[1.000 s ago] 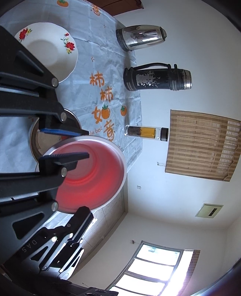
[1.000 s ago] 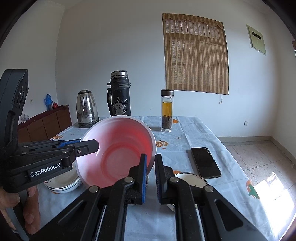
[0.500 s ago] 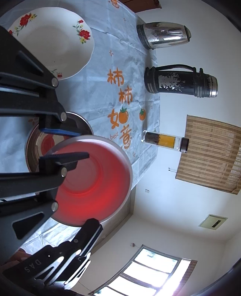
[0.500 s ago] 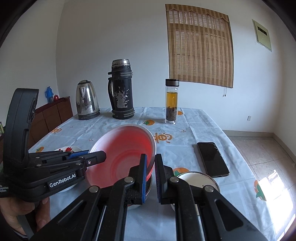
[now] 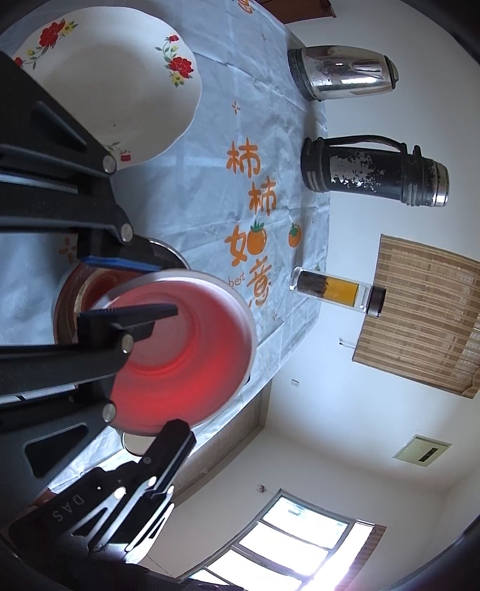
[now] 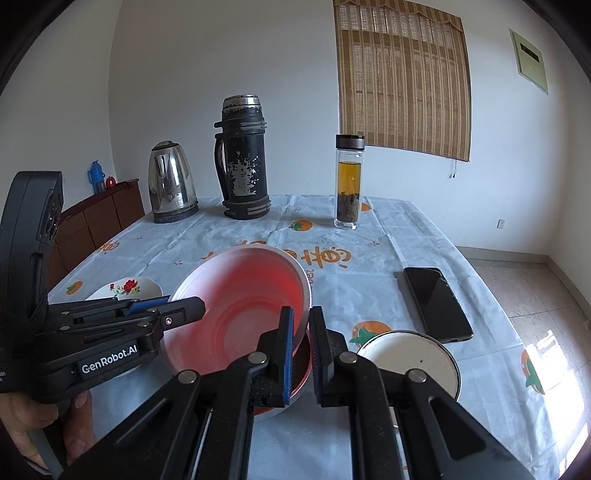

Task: Organize plates and bowls
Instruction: 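Lower the pink bowl into the steel bowl with the left gripper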

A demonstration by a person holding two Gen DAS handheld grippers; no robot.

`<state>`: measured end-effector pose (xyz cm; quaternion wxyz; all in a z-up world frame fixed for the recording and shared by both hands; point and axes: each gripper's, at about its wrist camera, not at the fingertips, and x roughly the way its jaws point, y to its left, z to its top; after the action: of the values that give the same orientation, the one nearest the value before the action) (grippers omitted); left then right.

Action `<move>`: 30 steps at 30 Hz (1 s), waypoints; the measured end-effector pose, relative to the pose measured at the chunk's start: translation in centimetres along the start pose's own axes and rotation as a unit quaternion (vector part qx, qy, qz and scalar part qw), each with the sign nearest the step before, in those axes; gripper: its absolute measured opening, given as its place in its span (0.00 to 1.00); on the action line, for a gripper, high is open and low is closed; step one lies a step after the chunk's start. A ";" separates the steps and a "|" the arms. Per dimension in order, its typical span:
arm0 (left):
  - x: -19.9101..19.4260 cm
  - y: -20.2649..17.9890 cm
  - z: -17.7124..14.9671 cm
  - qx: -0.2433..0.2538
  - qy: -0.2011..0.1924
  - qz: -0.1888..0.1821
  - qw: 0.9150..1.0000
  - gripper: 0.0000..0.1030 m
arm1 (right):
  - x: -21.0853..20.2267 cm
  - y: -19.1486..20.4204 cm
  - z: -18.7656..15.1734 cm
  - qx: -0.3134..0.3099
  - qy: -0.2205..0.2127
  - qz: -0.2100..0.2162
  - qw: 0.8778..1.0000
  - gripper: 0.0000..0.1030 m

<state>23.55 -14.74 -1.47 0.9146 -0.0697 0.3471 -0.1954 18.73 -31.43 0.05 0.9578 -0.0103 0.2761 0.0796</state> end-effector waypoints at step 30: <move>2.2 1.3 -0.8 -0.020 0.054 0.003 0.998 0.13 | 1.8 0.2 -0.8 0.005 0.040 0.007 0.999 0.12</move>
<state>24.90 -14.41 -3.76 0.8934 -0.0758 0.4003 -0.1892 19.79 -31.04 -1.55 0.9454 -0.0066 0.3147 0.0840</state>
